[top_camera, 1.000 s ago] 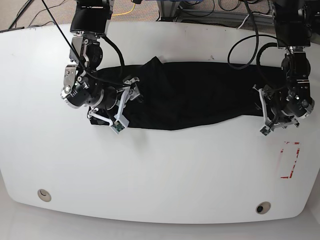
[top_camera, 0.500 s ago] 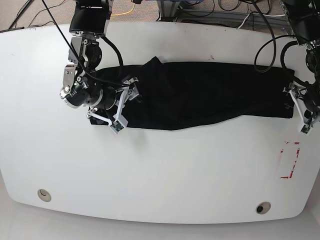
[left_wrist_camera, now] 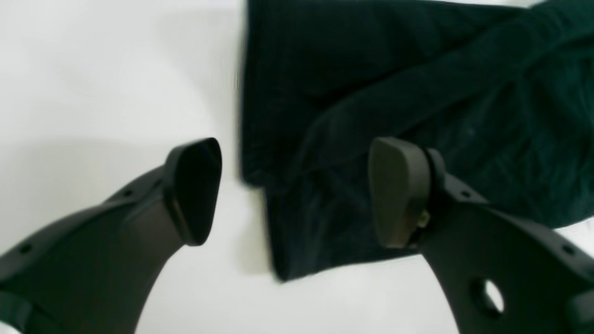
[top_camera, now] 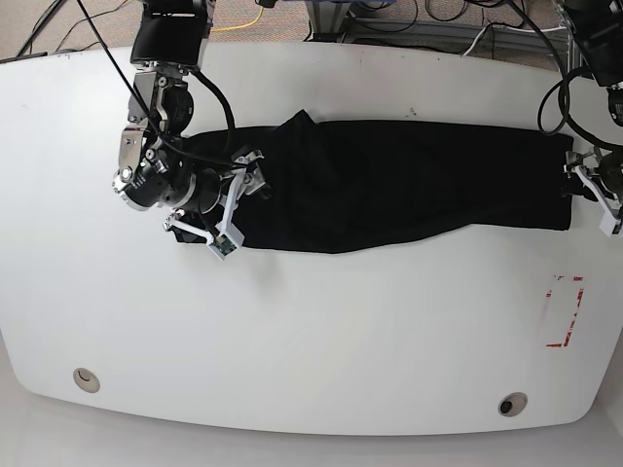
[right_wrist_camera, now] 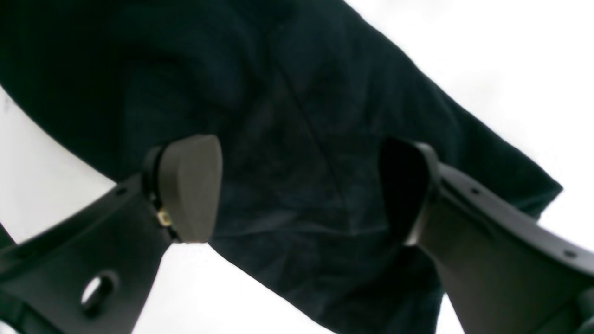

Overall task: Layout the t-shirt on the table in an organized manner, then fold the t-shirt properly
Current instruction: 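Release the left gripper and move it to the strip's end, then hold both strip ends and pull them apart to straighten the shirt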

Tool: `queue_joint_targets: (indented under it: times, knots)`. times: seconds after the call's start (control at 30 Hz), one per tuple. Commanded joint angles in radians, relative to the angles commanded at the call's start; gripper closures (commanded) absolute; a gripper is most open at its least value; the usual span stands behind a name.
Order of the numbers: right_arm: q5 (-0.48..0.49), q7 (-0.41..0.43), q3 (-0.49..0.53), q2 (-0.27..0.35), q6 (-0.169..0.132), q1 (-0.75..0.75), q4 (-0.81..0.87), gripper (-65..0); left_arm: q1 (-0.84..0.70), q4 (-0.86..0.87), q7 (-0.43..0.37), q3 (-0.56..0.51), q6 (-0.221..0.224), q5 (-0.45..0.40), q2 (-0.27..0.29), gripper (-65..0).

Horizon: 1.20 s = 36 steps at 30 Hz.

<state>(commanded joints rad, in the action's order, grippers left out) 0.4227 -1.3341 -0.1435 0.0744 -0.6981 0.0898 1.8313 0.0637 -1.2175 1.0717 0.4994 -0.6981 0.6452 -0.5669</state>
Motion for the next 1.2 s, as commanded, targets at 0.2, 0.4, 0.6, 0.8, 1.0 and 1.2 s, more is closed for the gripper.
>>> queue_joint_targets:
  times: [0.2, 0.4, 0.6, 0.8, 1.0, 1.2]
  knots:
    - [0.002, 0.0, 0.0, 0.015, 0.0, -0.003, 0.0, -49.6, 0.0, 0.054, -0.008, -0.002, 0.0, 0.002, 0.0, -46.5]
    - [0.003, 0.0, 0.0, 0.017, 0.0, -0.003, 0.0, -49.6, 0.0, 0.091, -0.028, -0.006, 0.0, 0.003, 0.005, -46.5]
    - [0.002, 0.0, -0.003, 0.02, 0.0, -0.002, 0.002, -49.6, 0.0, 0.091, -0.029, -0.069, 0.0, 0.003, 0.029, -46.5]
    - [0.006, 0.0, -0.005, 0.035, 0.0, 0.0, 0.006, -49.6, -0.008, 0.092, -0.029, -0.072, 0.0, -0.002, 0.068, -46.5]
    - [0.003, 0.0, -0.005, 0.034, 0.0, -0.005, 0.003, -49.6, -0.034, 0.092, -0.029, -0.072, 0.0, -0.002, 0.074, -42.2]
    - [0.003, 0.011, -0.005, 0.034, 0.0, -0.008, 0.002, -49.6, -0.035, 0.092, -0.029, -0.109, 0.0, -0.002, 0.074, -31.5]
